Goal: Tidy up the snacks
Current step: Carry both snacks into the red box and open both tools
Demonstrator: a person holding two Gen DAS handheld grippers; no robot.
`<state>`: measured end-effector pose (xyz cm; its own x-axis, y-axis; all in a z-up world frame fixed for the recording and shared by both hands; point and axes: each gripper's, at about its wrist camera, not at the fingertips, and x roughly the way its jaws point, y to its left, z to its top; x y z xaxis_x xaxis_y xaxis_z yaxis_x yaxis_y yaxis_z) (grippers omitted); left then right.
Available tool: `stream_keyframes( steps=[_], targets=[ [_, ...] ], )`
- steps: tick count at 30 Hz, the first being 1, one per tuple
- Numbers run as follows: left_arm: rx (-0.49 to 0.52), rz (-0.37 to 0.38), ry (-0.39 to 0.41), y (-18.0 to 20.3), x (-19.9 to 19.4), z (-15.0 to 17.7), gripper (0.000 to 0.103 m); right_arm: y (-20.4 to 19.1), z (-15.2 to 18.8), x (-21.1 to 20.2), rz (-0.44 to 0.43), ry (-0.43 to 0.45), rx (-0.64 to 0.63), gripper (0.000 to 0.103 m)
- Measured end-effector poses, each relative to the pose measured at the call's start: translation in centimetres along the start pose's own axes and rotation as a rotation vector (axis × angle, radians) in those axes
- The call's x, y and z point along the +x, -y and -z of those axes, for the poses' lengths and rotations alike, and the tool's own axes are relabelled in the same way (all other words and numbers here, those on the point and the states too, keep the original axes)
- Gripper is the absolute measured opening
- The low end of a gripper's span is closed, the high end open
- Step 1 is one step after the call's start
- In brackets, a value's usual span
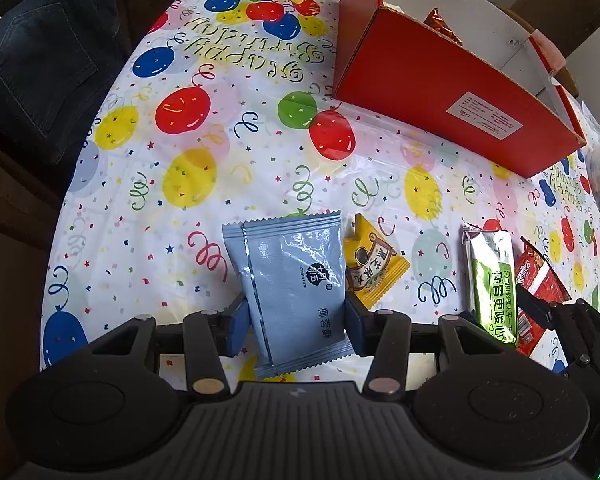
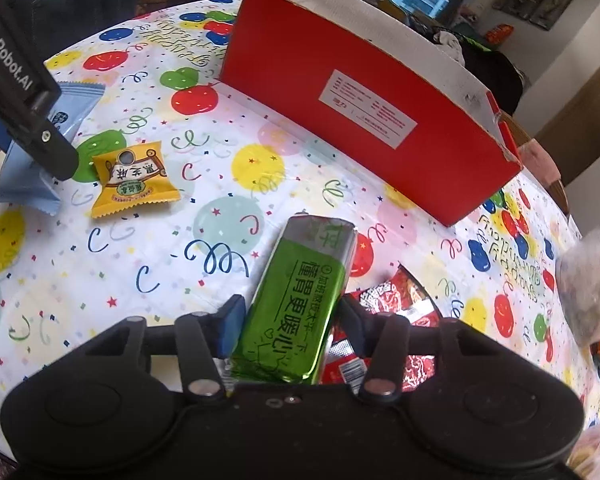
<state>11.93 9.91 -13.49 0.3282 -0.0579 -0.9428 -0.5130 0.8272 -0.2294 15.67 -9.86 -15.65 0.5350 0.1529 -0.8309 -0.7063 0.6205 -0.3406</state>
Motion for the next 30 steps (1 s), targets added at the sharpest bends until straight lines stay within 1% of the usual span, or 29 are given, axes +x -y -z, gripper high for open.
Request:
stream_keyframes(
  steps=[5,9,14,19,25,30],
  targets=[
    [0.012,0.012,0.002,-0.3,-0.2,-0.1,0.048,0.3,0.0,-0.3,-0.003,-0.007,0.047,0.043],
    [0.020,0.024,0.004,-0.4,-0.4,-0.1,0.048,1.4,0.0,-0.7,-0.026,-0.008,0.128,0.042],
    [0.032,0.038,0.009,-0.3,-0.6,-0.3,0.048,3.3,0.1,-1.2,-0.109,-0.030,0.278,0.042],
    [0.037,0.056,0.019,-0.2,-1.0,-0.7,0.048,5.0,0.3,-2.1,-0.168,-0.032,0.412,0.042],
    [0.038,0.077,0.049,-0.1,-1.9,-1.7,0.048,6.9,-0.1,-4.2,-0.214,0.015,0.498,0.042],
    [0.086,0.089,0.094,1.2,-3.0,-2.7,0.048,8.4,-1.5,-6.3,-0.227,0.077,0.511,0.042]
  ],
)
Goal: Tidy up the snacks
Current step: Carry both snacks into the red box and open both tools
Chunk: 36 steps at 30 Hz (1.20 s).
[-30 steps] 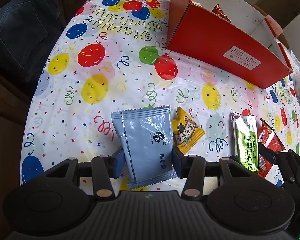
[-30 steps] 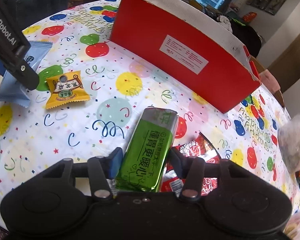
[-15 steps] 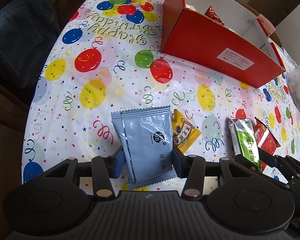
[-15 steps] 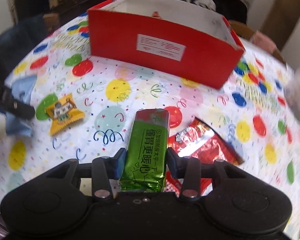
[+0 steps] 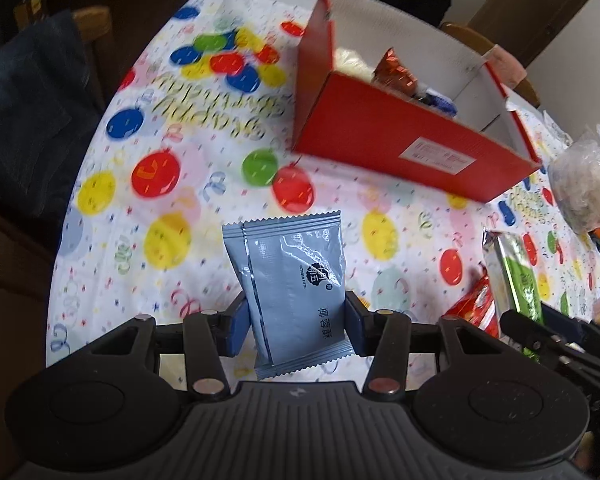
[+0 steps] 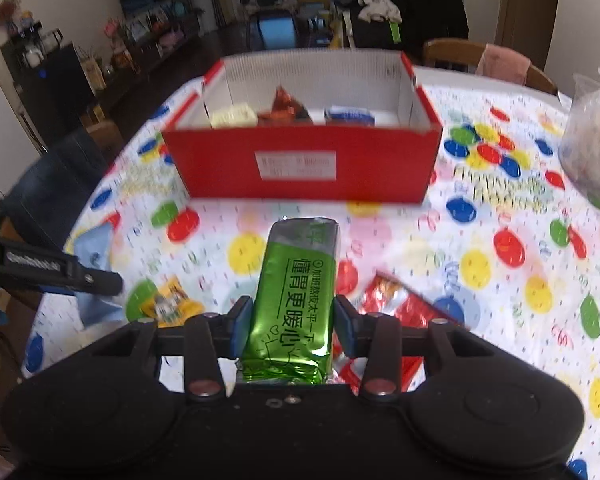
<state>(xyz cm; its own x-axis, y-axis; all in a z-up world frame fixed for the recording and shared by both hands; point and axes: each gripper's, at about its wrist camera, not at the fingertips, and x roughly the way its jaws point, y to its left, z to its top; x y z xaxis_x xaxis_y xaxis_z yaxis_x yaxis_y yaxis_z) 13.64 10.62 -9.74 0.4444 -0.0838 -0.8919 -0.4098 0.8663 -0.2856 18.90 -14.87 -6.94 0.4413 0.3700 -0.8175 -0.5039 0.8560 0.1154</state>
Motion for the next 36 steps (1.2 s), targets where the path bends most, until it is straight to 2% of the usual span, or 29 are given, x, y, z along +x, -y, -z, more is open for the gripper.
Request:
stream_keyframes(
  steps=[8,18,26,36],
  targets=[
    [0.079,0.019,0.079,2.7,-1.4,-2.7,0.048,0.6,-4.0,-1.9,-0.040,0.075,-0.012,0.042],
    [0.118,0.007,0.142,6.1,-1.9,-8.3,0.048,3.5,-9.3,-0.7,-0.066,0.126,-0.018,0.042],
    [0.142,-0.028,0.126,8.6,0.0,-13.1,0.048,5.8,-13.8,2.0,-0.075,0.132,-0.026,0.042],
    [0.172,-0.091,0.093,10.6,3.5,-19.2,0.048,7.4,-18.0,6.8,-0.078,0.086,-0.034,0.042]
  ],
)
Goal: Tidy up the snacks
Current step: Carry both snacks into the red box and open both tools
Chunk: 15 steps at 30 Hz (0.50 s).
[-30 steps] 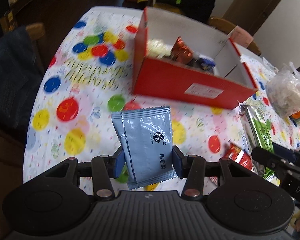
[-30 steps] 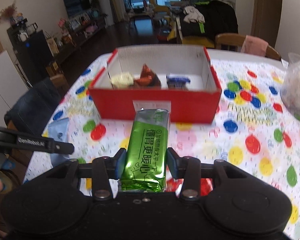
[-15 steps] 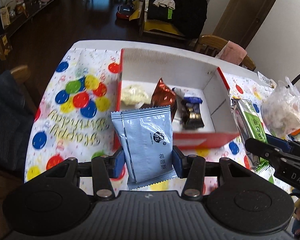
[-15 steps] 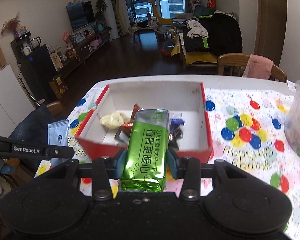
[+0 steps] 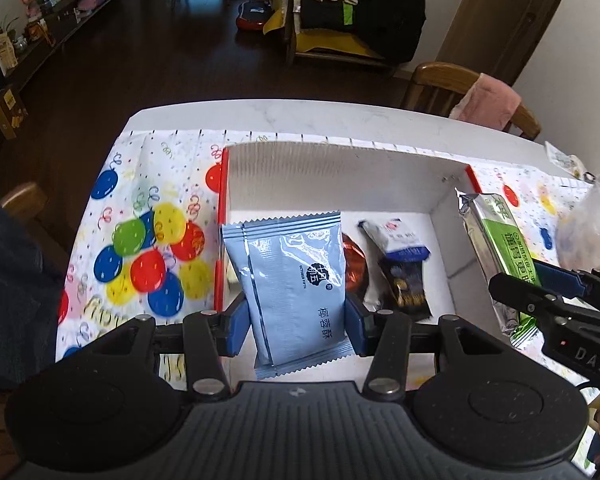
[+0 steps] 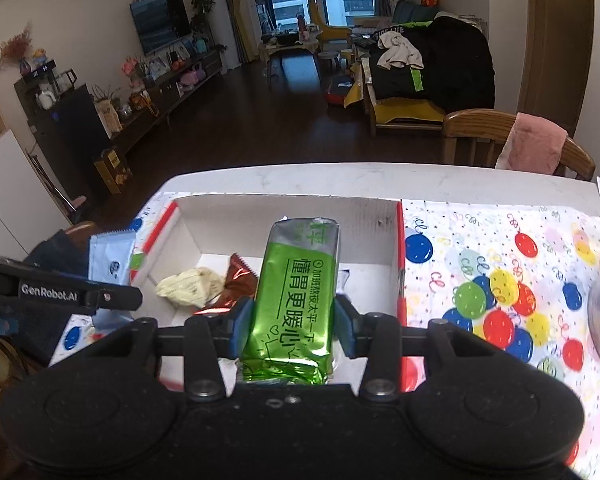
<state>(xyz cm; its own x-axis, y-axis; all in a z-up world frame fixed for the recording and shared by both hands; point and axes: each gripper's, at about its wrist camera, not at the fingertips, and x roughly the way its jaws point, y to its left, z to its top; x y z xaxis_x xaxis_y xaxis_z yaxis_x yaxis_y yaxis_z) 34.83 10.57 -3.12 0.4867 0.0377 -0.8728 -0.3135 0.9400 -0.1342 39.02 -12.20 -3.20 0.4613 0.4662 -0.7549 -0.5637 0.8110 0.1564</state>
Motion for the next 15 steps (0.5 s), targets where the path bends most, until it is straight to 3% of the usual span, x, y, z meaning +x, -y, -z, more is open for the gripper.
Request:
stream_keyframes(
  steps=[6,15],
  targets=[
    [-0.008,-0.044,-0.057,0.2,3.5,-2.6,0.048,0.3,-1.5,3.5,0.008,-0.048,-0.021,0.042],
    [-0.005,-0.051,-0.152,0.6,7.4,-4.3,0.048,0.3,-2.5,8.0,-0.008,-0.142,-0.026,0.042]
  ],
)
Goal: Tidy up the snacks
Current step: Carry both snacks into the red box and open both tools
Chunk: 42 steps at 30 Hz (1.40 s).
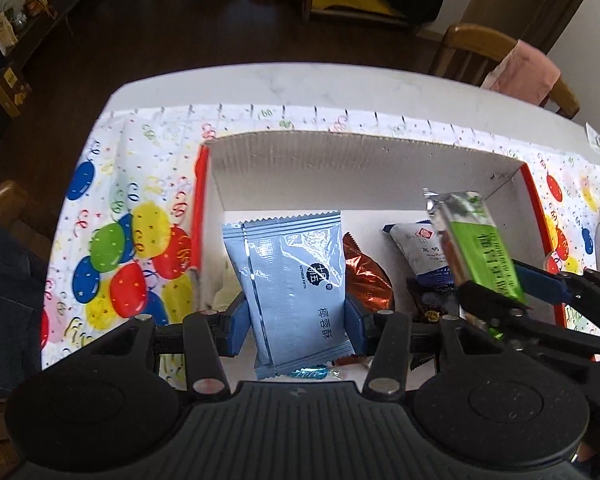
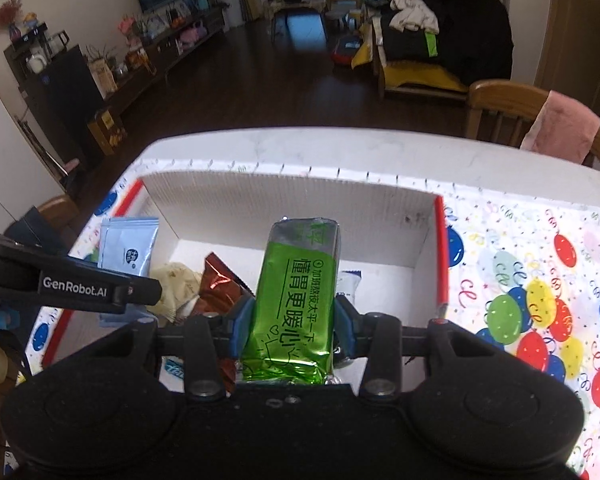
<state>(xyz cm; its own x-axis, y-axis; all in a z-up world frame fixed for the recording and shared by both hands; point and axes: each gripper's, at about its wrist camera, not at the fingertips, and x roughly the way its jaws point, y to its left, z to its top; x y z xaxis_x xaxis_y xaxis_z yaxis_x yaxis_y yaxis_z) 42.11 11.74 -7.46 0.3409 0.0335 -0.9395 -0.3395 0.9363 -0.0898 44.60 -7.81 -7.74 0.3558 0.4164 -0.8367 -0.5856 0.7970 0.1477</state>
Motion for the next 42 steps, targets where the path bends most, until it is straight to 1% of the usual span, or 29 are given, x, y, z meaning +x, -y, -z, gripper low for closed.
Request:
stream_keyframes(
  steps=[8,14,20,26,29,36,42],
  targets=[
    [0.042,-0.013,-0.054,1.4,2.2,-1.1,0.048,-0.2,-0.3,2.4,0.014,-0.052,-0.014,0.042],
    [0.064,-0.019,-0.067,1.8,3.0,-1.5,0.048,-0.2,-0.3,3.5,0.017,-0.084,-0.018,0.042],
    [0.083,-0.022,-0.089,1.6,3.6,-1.5,0.049,-0.5,-0.2,3.9,0.026,-0.098,-0.025,0.042],
    [0.060,-0.014,-0.098,1.3,3.7,-1.6,0.050,-0.5,-0.2,3.8,0.034,-0.089,-0.034,0.042],
    [0.047,-0.001,-0.080,1.2,3.3,-1.5,0.058,-0.5,-0.2,3.3,0.033,-0.081,-0.032,0.044],
    [0.032,0.018,-0.037,0.8,1.6,-0.8,0.058,-0.6,0.0,1.4,0.013,-0.050,-0.017,0.049],
    [0.014,0.040,0.010,0.1,-0.4,0.1,0.059,-0.9,0.3,-0.6,-0.004,-0.021,-0.006,0.050]
  ],
)
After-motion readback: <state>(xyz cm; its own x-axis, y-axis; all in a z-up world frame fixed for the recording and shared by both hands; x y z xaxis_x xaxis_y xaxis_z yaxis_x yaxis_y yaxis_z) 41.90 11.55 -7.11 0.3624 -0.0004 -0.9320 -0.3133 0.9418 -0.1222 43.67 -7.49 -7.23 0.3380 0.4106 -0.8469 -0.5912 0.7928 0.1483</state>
